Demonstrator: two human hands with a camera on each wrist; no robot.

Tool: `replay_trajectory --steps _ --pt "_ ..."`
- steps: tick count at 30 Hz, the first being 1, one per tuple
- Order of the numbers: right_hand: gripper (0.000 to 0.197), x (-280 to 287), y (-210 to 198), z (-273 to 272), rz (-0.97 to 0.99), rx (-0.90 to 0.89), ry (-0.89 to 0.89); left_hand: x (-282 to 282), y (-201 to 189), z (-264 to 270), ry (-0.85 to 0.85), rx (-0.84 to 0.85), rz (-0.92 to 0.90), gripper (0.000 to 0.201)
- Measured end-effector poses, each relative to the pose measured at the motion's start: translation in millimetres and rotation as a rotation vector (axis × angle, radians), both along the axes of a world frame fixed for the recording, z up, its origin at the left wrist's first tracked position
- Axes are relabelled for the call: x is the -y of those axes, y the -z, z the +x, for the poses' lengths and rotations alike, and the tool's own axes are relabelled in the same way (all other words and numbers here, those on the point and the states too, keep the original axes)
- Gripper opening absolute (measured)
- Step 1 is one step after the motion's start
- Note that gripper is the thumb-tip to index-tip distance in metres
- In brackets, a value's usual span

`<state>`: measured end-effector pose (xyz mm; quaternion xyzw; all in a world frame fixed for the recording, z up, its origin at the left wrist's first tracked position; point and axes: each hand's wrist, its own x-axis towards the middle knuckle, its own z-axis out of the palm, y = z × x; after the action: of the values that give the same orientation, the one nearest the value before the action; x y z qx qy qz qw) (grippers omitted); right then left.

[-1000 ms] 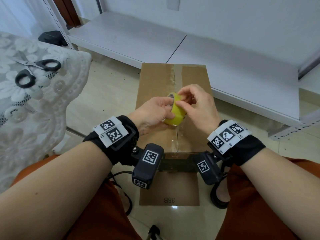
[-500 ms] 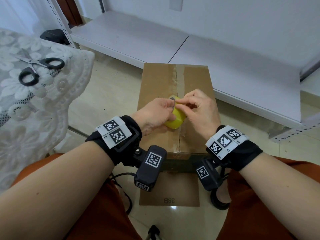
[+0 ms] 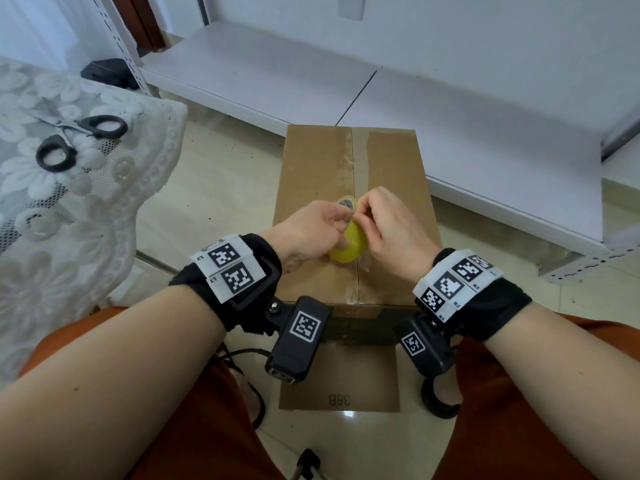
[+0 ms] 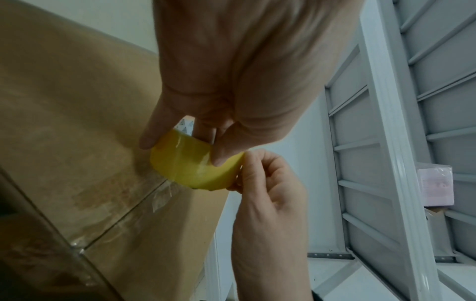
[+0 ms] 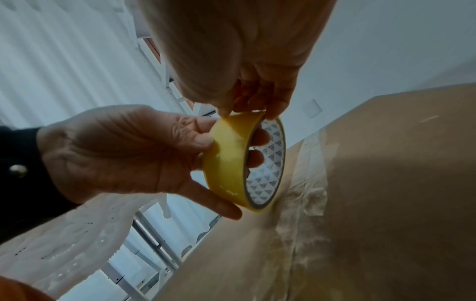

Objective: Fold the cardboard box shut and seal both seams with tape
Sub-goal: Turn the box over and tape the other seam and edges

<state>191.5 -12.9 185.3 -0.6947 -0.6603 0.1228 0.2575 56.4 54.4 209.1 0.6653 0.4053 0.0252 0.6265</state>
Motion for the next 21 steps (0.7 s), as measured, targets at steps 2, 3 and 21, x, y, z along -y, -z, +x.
replay_trajectory --steps 2,3,21 --pt "0.01 1.6 -2.1 1.9 -0.026 -0.039 -0.009 -0.9 0.9 0.3 0.003 -0.018 -0.007 0.047" --pt "0.008 2.6 -3.0 2.5 -0.018 -0.083 0.003 -1.6 1.0 0.5 0.002 -0.02 -0.009 0.046" --pt "0.009 1.3 5.6 -1.5 0.178 -0.076 0.067 -3.8 0.3 0.1 -0.048 0.054 -0.099 0.037"
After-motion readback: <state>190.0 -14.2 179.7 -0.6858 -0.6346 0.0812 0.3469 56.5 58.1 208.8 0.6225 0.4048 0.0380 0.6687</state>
